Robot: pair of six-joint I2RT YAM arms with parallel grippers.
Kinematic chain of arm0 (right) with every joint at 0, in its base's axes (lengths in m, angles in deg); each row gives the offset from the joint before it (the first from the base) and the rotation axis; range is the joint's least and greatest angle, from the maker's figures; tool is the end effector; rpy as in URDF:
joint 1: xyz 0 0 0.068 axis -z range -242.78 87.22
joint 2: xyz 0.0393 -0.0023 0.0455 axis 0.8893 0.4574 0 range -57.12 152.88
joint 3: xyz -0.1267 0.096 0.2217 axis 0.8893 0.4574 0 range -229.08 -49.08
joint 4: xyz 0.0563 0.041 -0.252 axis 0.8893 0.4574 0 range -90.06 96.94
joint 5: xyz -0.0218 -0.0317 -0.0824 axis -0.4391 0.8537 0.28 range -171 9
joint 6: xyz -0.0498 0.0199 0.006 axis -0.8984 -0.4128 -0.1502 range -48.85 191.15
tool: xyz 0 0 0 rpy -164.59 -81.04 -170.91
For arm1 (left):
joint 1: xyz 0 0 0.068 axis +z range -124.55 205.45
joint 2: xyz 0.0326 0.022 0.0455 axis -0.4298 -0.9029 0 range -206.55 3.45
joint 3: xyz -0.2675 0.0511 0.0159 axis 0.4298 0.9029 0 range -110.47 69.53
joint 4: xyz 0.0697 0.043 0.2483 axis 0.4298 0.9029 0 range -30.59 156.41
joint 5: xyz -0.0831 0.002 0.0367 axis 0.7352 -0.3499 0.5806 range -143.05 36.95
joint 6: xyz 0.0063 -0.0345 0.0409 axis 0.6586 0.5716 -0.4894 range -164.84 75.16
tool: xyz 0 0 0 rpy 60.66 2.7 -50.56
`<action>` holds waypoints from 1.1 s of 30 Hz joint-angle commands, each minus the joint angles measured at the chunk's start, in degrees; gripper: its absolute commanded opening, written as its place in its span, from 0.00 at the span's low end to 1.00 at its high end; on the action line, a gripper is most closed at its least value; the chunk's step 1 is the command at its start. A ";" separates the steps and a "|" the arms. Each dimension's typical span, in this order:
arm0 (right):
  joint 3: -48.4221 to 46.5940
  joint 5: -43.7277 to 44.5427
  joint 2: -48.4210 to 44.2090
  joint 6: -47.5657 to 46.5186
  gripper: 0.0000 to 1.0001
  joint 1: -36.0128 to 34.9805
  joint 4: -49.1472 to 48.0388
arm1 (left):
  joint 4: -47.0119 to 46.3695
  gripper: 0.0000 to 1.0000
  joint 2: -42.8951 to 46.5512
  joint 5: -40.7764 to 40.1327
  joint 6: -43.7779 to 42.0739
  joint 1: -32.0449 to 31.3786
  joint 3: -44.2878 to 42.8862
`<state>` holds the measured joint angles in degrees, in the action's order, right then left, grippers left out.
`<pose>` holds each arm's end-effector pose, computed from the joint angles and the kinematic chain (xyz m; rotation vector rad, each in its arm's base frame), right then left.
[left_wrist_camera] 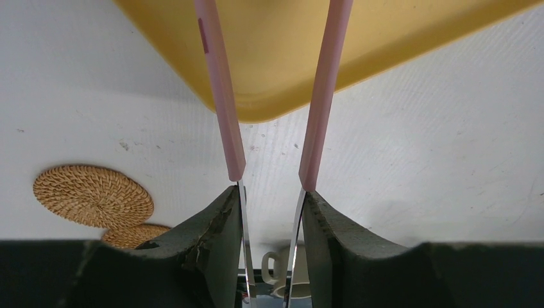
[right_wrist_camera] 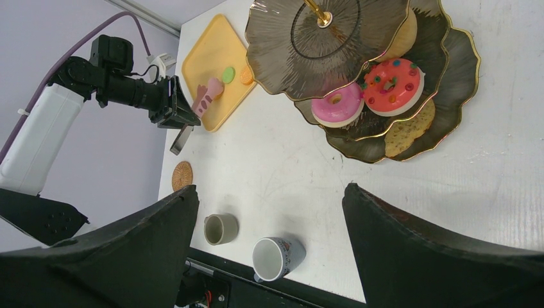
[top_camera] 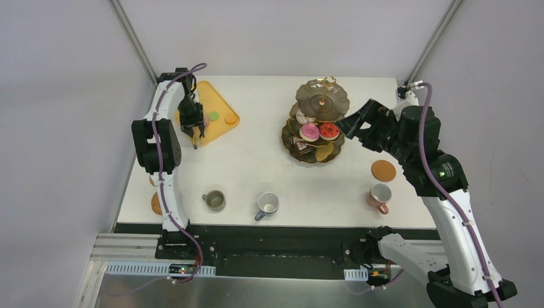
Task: Serve the afternoon tea
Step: Pick up the desert from the tray.
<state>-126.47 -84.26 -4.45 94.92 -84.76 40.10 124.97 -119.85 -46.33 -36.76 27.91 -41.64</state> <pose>0.1504 0.0629 0.4512 -0.0113 1.8839 0.6067 0.4402 0.0146 0.2346 -0.2501 2.9164 -0.1871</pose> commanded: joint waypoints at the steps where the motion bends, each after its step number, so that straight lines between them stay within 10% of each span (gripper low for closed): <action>1: -0.21 0.36 -0.72 0.14 0.87 0.25 -1.86 | 2.86 0.37 -0.66 -2.26 -0.70 -0.95 -2.29; 33: -3.95 2.32 -0.98 -2.72 0.86 0.20 -1.53 | 4.72 0.07 8.48 -7.04 2.04 -1.99 -6.22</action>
<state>-126.68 -83.83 -4.45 94.24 -84.76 40.15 126.33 -119.79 -52.76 -36.54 26.51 -45.53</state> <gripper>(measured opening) 0.863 0.244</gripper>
